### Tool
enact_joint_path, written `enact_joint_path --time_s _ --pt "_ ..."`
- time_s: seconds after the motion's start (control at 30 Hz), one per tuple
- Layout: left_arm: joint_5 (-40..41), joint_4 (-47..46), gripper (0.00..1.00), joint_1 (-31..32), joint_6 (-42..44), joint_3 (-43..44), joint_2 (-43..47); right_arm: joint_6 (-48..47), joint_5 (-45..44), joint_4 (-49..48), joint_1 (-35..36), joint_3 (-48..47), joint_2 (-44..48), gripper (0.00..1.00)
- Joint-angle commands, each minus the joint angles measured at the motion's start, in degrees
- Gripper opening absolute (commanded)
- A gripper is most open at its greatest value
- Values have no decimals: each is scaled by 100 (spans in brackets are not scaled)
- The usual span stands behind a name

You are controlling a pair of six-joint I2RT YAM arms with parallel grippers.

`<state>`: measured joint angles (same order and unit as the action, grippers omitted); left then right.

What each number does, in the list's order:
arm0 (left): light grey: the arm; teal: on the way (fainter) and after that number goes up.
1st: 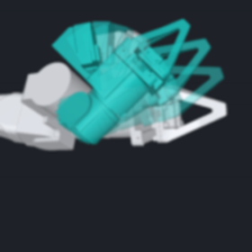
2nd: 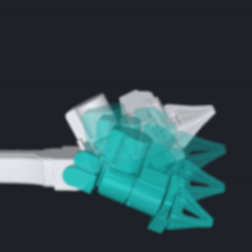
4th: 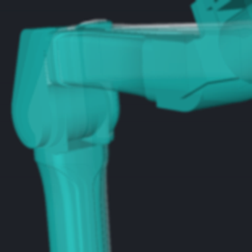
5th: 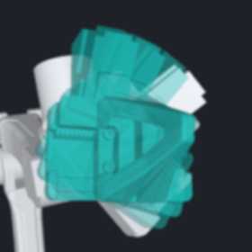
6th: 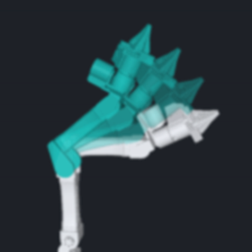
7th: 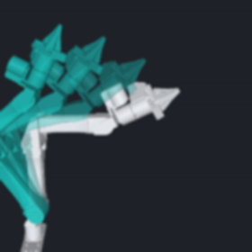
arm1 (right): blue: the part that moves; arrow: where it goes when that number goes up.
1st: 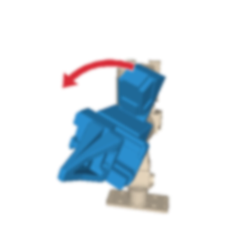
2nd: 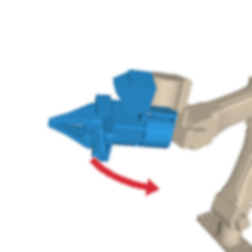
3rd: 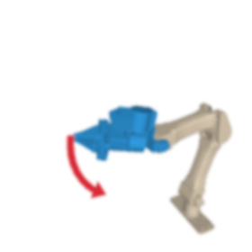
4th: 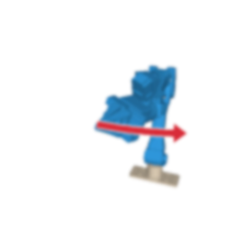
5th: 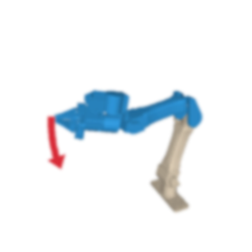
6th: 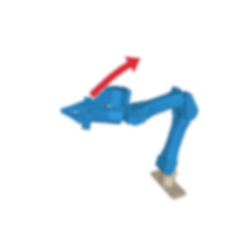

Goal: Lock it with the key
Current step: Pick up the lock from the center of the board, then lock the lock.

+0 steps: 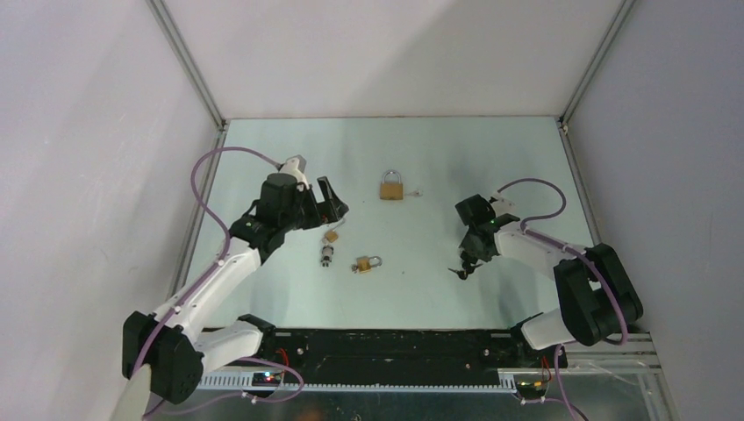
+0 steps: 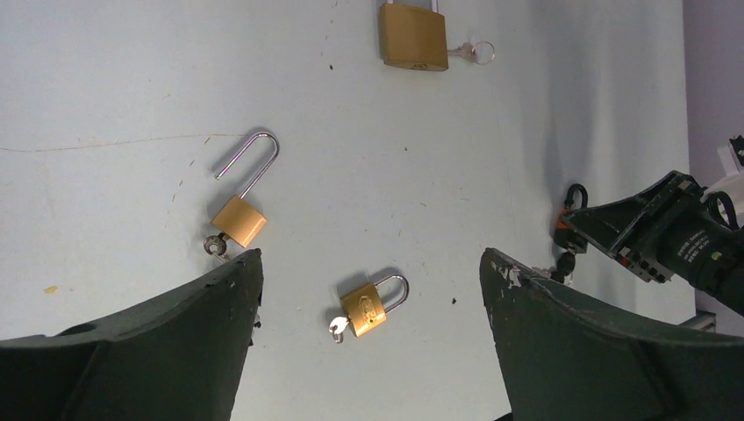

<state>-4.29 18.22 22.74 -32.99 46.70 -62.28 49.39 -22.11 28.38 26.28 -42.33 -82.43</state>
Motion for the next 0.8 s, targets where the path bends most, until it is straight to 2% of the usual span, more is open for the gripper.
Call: enact_joint_path --time_s 0.0,0.1,0.27,0.43,0.77 --pt "-115 -176 96 107 -53 -24 191 137 420 -690 -131 296 122 26" --pt "-26 -373 96 344 -39 1 223 244 869 -1271 -96 481 553 19" --pt "295 -896 96 1118 51 93 88 720 1038 -1742 274 480 1358 18" --pt "402 -1971 96 1641 146 -117 35 1305 893 -2166 852 363 2156 18" --pt "1577 -3206 95 2759 649 -435 112 2834 313 -2719 1726 230 2919 18"
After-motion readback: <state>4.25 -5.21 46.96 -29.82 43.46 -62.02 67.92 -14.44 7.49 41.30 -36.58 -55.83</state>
